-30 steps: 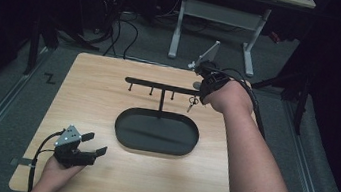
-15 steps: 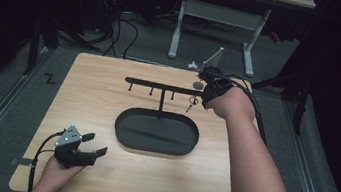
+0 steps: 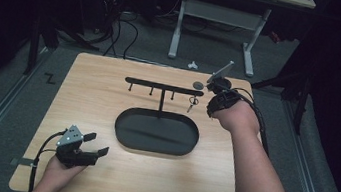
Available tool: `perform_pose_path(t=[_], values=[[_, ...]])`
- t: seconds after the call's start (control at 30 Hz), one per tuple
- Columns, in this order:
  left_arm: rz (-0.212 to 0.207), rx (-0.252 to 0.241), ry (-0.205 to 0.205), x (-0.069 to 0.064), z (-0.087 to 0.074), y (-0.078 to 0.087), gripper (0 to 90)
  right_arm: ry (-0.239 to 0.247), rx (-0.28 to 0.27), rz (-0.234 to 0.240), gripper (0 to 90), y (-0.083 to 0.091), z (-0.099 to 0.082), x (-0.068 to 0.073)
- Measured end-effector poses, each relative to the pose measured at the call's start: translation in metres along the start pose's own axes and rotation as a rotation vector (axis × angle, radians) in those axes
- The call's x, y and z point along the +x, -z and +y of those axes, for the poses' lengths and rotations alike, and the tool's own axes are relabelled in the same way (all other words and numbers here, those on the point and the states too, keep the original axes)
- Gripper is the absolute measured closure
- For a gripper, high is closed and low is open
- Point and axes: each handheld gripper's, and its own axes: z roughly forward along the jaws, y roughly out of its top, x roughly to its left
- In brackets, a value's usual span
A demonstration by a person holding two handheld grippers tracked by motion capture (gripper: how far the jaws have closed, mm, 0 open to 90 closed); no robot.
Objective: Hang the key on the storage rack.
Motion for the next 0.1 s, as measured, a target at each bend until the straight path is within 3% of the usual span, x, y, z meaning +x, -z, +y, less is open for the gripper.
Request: perform_pose_path(t=[0.1], values=[[0.002, 0.004, -0.003, -0.0005, -0.0005, 0.0, 24.3, -0.01, 0.009, 0.016, 75.1, -0.0081, -0.0104, -0.0039]])
